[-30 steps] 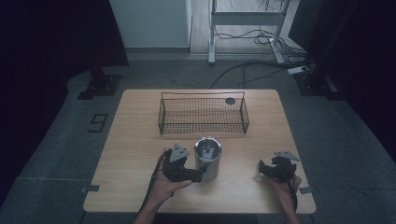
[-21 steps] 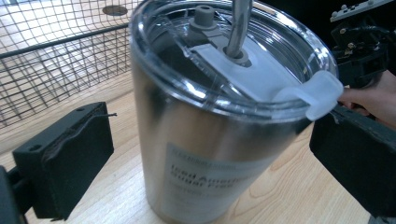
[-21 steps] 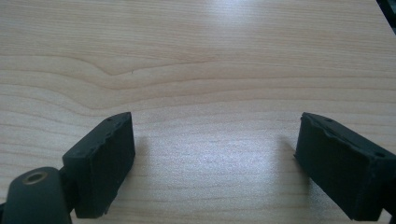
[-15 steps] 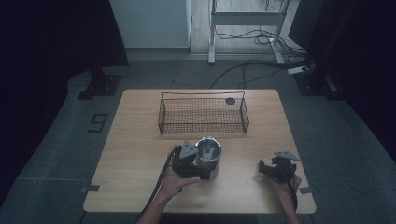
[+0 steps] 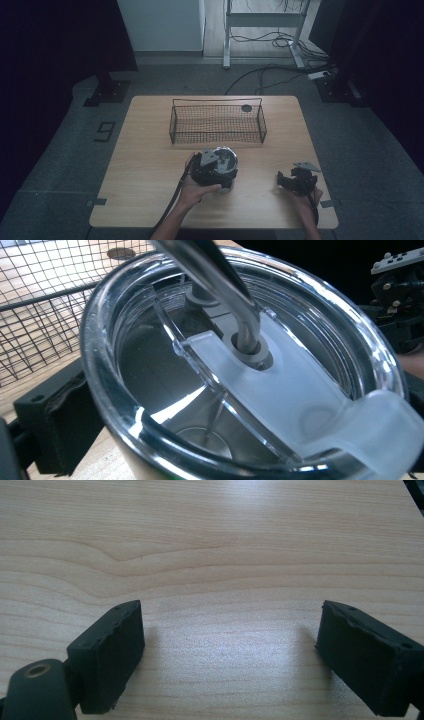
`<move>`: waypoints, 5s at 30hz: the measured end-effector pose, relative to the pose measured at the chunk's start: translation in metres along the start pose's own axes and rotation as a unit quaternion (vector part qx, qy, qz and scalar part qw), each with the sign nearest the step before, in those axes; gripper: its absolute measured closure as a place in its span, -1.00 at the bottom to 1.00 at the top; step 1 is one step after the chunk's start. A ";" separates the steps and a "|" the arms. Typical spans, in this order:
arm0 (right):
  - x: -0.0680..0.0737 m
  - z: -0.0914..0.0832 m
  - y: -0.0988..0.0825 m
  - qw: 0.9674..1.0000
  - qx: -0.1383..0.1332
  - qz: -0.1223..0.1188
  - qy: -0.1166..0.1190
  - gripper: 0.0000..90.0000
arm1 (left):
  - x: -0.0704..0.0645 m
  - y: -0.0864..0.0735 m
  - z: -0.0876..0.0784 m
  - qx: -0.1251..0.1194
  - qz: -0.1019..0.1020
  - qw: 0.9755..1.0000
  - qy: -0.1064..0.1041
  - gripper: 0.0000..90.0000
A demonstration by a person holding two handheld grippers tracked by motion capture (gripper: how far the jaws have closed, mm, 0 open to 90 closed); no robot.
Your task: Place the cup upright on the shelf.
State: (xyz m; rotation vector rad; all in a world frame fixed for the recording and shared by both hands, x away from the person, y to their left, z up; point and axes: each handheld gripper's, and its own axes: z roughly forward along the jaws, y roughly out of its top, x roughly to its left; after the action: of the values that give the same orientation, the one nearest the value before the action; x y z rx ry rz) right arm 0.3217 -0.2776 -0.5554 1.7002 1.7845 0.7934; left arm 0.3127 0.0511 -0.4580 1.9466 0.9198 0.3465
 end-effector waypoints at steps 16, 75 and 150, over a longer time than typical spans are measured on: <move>-0.001 0.001 0.000 1.000 -0.001 0.001 0.001 -0.73 | -0.009 0.002 -0.004 -0.009 0.035 0.999 0.001 -0.92; -0.002 0.001 0.001 1.000 0.000 0.005 -0.005 -0.71 | 0.018 0.073 -0.035 -0.045 0.019 0.998 0.036 -0.92; -0.003 0.002 0.002 1.000 -0.002 0.011 -0.011 -0.71 | 0.058 0.102 -0.022 -0.049 -0.017 0.996 0.070 -0.92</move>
State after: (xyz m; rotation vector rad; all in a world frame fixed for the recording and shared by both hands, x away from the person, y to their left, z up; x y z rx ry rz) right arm 0.3247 -0.2802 -0.5555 1.7223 1.7510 0.7853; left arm 0.3869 0.0766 -0.3683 1.8327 1.0060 0.5050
